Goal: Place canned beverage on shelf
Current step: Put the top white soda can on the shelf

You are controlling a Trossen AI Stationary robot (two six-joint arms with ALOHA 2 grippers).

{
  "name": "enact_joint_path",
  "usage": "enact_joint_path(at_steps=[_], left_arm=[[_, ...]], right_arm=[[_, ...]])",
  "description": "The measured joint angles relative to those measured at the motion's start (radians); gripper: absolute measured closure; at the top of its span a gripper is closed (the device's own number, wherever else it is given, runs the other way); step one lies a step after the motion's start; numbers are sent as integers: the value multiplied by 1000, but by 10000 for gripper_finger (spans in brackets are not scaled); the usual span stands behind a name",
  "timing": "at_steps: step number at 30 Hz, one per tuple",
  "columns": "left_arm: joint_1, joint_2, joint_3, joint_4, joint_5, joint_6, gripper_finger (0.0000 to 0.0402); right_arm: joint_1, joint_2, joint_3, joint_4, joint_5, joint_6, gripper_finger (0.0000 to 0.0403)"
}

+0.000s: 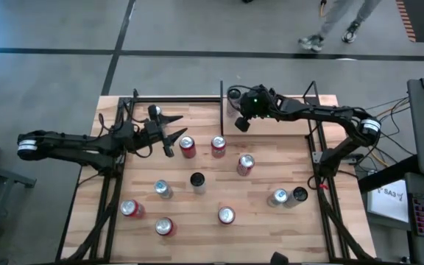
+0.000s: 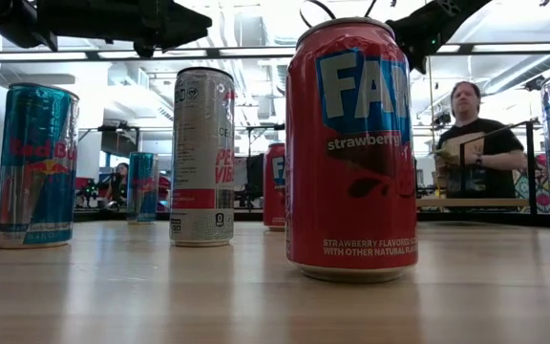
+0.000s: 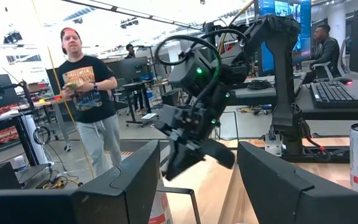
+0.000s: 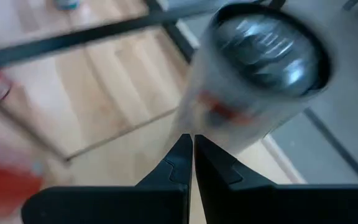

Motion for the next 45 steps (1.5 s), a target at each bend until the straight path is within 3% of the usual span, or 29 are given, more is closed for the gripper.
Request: enact_joint_path(at_steps=[7, 19, 23, 30, 35, 45], left_arm=[[0, 0, 0, 1, 0, 6, 201], [0, 0, 0, 5, 0, 5, 201], [0, 0, 0, 5, 0, 4, 201], [0, 0, 0, 5, 0, 3, 201], [0, 0, 0, 7, 0, -1, 201], [0, 0, 0, 16, 0, -1, 201]], right_arm=[[-38, 27, 0, 55, -1, -14, 394], [-35, -11, 0, -68, -12, 38, 394], [-36, -28, 0, -110, -83, 46, 394], [-36, -31, 0, -114, -91, 29, 394], [-48, -28, 0, -11, -149, -39, 394], [-57, -11, 1, 111, -142, -44, 394]])
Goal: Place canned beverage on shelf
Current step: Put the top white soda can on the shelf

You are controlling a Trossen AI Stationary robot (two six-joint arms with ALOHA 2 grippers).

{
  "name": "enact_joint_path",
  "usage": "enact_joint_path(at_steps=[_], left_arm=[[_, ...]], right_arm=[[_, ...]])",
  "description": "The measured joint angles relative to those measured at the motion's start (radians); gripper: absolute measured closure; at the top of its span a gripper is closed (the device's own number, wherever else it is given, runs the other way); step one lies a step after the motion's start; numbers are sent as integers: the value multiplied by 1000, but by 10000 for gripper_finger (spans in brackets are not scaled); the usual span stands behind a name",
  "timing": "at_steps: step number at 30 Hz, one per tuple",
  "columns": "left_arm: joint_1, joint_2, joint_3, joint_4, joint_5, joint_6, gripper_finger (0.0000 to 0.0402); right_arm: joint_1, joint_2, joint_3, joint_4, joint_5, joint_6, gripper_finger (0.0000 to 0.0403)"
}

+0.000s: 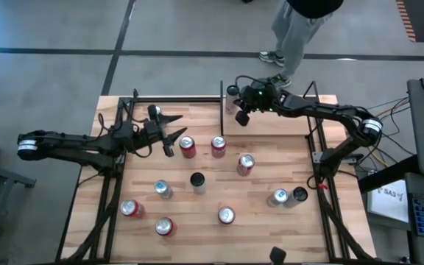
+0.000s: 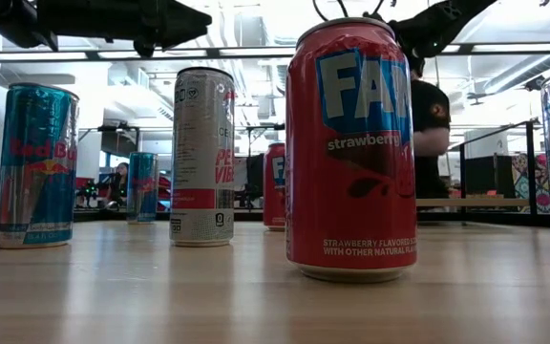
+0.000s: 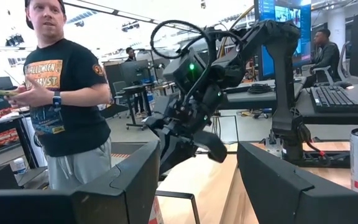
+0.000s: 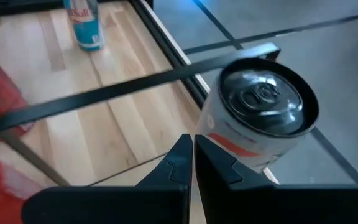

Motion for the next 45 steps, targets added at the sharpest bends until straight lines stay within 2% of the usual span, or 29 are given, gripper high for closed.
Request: enact_joint_path(at_steps=[11, 19, 25, 28, 34, 45], left_arm=[[0, 0, 0, 7, 0, 0, 201], [0, 0, 0, 7, 0, 1, 201], [0, 0, 0, 6, 0, -1, 201], [0, 0, 0, 8, 0, -2, 201], [0, 0, 0, 22, 0, -9, 201], [0, 0, 0, 26, 0, 7, 201]], right_arm=[[-3, 50, 0, 104, 25, 0, 394], [-3, 51, 0, 105, 63, 9, 394], [0, 7, 0, 48, -45, 54, 394], [0, -20, 0, -36, -50, 61, 394], [-25, -28, 0, -151, 46, 80, 394], [-31, 8, 0, -44, 46, 53, 394]])
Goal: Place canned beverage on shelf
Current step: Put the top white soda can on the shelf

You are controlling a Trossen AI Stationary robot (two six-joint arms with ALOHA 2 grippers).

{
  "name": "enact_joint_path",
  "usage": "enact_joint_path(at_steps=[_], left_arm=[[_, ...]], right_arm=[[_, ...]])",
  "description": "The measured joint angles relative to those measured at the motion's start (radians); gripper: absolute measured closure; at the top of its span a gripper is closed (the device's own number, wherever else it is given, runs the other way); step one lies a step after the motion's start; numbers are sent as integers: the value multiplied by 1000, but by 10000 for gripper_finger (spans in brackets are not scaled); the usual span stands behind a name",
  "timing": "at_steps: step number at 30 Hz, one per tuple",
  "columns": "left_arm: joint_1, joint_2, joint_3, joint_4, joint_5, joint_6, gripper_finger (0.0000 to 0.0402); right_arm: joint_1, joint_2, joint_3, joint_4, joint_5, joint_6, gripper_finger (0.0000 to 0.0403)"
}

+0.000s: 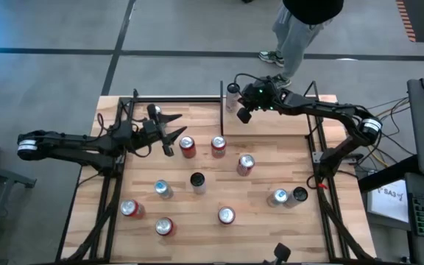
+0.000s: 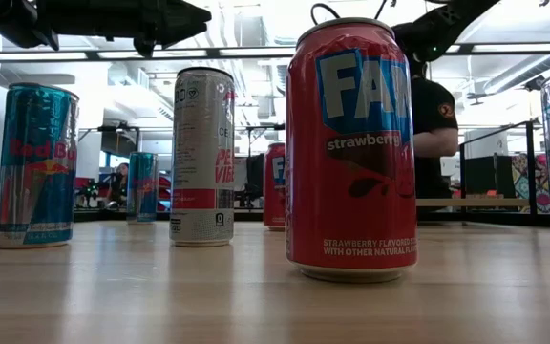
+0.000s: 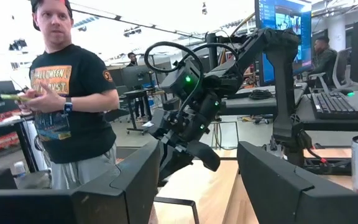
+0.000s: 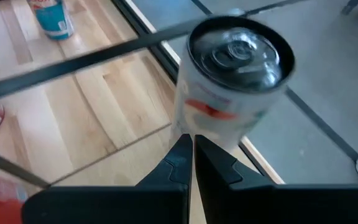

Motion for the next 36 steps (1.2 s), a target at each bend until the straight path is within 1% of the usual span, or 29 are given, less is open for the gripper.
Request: enact_joint_path(at_steps=[5, 15, 20, 24, 27, 29, 32, 36], left_arm=[[0, 0, 0, 30, 0, 35, 201], [0, 0, 0, 33, 0, 54, 201], [1, 0, 0, 33, 0, 54, 201], [2, 0, 0, 35, 0, 65, 201], [2, 0, 0, 53, 0, 56, 201], [2, 0, 0, 63, 0, 40, 201], [0, 0, 0, 62, 9, -4, 201], [-5, 0, 0, 56, 12, -65, 201]], right_arm=[[0, 28, 0, 46, -3, 0, 394], [0, 44, 0, 121, -2, -1, 394], [3, 37, 0, 99, -18, 0, 394], [10, -26, 0, 25, -53, 0, 394], [10, -99, -1, -21, -113, 0, 394], [11, -148, -21, 11, -178, 0, 394], [26, -222, -72, 105, -256, 21, 394], [67, -319, -144, 148, -276, 47, 394]])
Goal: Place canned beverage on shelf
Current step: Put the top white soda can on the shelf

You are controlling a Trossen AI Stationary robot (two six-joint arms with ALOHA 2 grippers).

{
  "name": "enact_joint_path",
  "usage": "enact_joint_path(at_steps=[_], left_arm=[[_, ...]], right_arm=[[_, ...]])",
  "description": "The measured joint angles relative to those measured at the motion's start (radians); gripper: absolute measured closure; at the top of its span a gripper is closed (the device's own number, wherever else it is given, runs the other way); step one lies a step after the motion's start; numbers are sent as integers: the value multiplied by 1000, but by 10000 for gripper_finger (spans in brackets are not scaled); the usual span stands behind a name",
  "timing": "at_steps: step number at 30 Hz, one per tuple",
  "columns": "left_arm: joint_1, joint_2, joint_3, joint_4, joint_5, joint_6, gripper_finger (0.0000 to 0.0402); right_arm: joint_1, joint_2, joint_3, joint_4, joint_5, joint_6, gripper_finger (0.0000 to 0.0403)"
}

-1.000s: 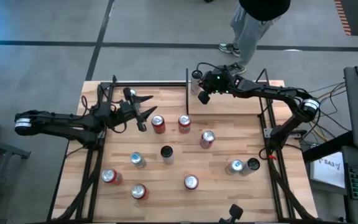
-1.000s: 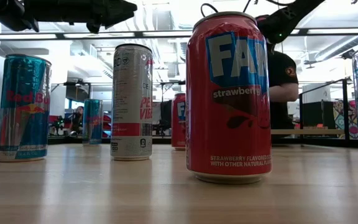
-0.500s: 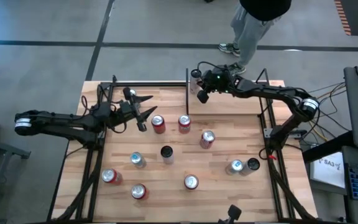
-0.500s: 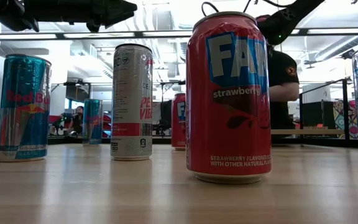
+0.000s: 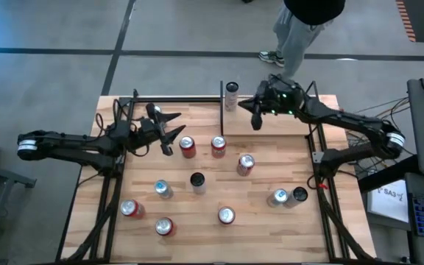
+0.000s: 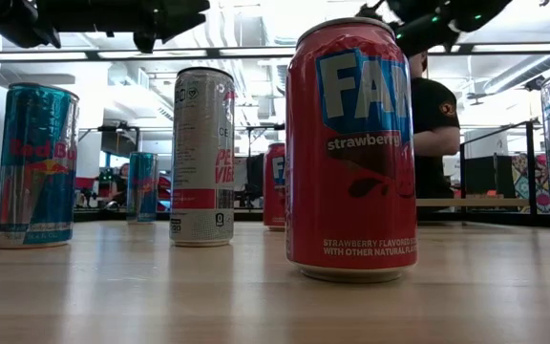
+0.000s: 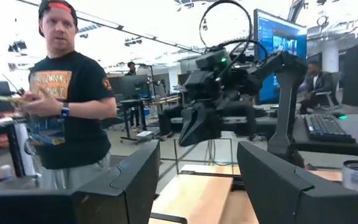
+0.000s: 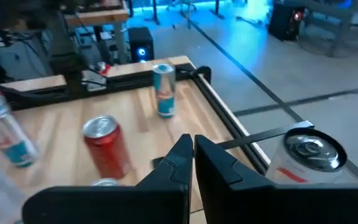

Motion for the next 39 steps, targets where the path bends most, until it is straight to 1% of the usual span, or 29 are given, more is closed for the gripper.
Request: enact_joint_path(at_steps=[3, 6, 9, 15, 20, 25, 26, 27, 29, 31, 32, 33, 39], left_arm=[[-1, 0, 0, 0, 1, -16, 201], [-1, 0, 0, 5, 1, -34, 201], [-1, 0, 0, 7, 28, -69, 201], [-8, 17, 0, 10, 155, -120, 201], [-27, 50, 0, 43, 161, -176, 201], [-41, 86, 0, 60, 162, -198, 201], [-41, 95, 0, 60, 163, -202, 201], [-41, 103, 0, 67, 163, -208, 201], [-41, 117, 0, 91, 162, -215, 201], [-42, 127, 0, 117, 162, -215, 201], [-42, 130, 0, 121, 162, -215, 201], [-42, 133, 0, 126, 162, -215, 201], [-42, 135, 0, 131, 160, -216, 201]], right_arm=[[43, -59, -47, 19, 4, 8, 394], [90, -102, -109, 88, 3, 29, 394], [135, -132, -163, 132, 4, 39, 394], [194, -149, -254, 256, 4, 45, 394], [222, -149, -322, 348, 4, 64, 394], [227, -148, -386, 451, 5, 56, 394], [226, -146, -397, 478, 23, 55, 394], [227, -142, -406, 507, 66, 61, 394], [227, -142, -409, 524, 192, 83, 394], [226, -138, -398, 498, 334, 88, 394], [225, -131, -385, 477, 392, 87, 394], [222, -121, -371, 452, 424, 83, 394], [166, -41, -242, 238, 432, 88, 394]])
